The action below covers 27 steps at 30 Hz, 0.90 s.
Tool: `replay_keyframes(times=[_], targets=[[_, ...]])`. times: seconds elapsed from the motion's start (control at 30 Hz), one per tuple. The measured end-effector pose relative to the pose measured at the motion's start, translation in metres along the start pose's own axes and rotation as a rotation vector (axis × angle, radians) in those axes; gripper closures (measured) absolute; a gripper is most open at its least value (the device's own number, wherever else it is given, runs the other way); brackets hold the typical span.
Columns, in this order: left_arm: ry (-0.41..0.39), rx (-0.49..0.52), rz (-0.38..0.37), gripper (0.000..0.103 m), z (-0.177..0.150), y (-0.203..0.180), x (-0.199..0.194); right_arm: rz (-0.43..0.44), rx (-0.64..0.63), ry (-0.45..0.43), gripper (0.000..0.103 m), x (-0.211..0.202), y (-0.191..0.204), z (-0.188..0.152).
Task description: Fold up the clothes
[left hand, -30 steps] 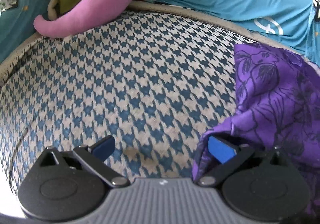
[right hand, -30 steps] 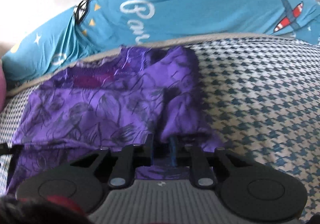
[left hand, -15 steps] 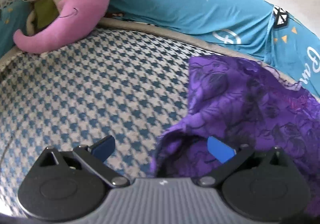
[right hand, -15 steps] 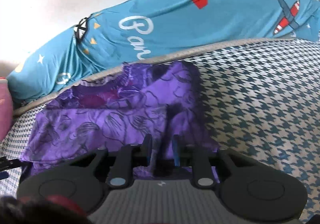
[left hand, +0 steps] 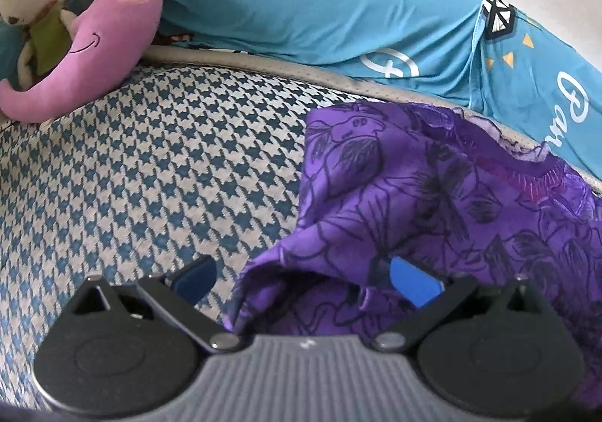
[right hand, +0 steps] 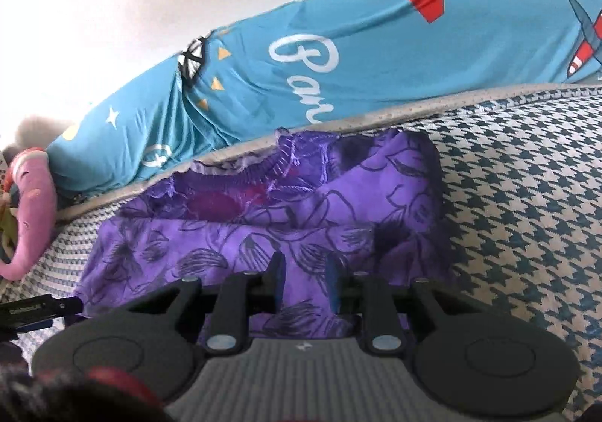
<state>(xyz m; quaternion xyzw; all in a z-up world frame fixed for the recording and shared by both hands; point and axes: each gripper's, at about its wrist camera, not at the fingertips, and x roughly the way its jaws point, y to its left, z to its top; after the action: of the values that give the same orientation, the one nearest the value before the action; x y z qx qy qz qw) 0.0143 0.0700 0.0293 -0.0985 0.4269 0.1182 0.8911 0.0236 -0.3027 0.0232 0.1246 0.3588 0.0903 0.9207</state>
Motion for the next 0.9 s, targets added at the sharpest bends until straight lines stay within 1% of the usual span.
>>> replay_keyframes(times=[0.07,0.13,0.17,0.23,0.3,0.43,0.5,0.57,0.63,0.7,0.77,0.83,0.87,0.9], targets=[[0.001,0.01,0.008,0.0,0.002,-0.001,0.005,-0.014,0.006,0.013,0.08,0.006,-0.003,-0.001],[0.008,0.031,0.029,0.0,0.002,-0.003,0.012,-0.042,0.008,0.047,0.081,0.014,-0.006,-0.003],[0.024,0.047,0.039,0.0,0.001,-0.004,0.017,-0.055,0.01,0.06,0.081,0.017,-0.008,-0.005],[0.051,0.073,0.048,0.0,-0.001,-0.006,0.023,-0.052,0.007,0.058,0.081,0.019,-0.011,-0.007],[0.048,0.069,0.033,0.0,0.0,-0.002,0.023,-0.049,-0.013,0.06,0.081,0.018,-0.01,-0.006],[0.079,0.029,0.004,0.0,0.001,0.007,0.027,-0.041,-0.039,0.057,0.081,0.01,-0.011,-0.005],[0.093,0.007,-0.009,0.0,0.002,0.01,0.028,-0.049,-0.051,0.04,0.08,0.001,-0.011,-0.003],[0.089,0.001,-0.009,0.0,0.003,0.01,0.025,-0.061,-0.068,0.004,0.073,-0.01,-0.011,0.0],[0.064,0.006,-0.006,0.0,0.003,0.009,0.019,-0.08,-0.079,-0.03,0.06,-0.021,-0.014,0.003],[0.044,0.019,-0.004,0.0,0.003,0.007,0.014,-0.099,-0.077,-0.051,0.053,-0.027,-0.019,0.005],[0.042,0.022,-0.013,0.0,0.003,0.005,0.012,-0.113,-0.064,-0.055,0.047,-0.029,-0.024,0.005],[0.05,0.02,-0.023,0.0,0.003,0.003,0.012,-0.119,-0.054,-0.053,0.037,-0.027,-0.028,0.005],[0.052,0.021,-0.022,0.0,0.002,0.003,0.012,-0.121,-0.05,-0.052,0.035,-0.026,-0.029,0.004],[0.054,0.023,-0.021,0.0,0.001,0.002,0.012,-0.123,-0.046,-0.051,0.03,-0.025,-0.031,0.003]])
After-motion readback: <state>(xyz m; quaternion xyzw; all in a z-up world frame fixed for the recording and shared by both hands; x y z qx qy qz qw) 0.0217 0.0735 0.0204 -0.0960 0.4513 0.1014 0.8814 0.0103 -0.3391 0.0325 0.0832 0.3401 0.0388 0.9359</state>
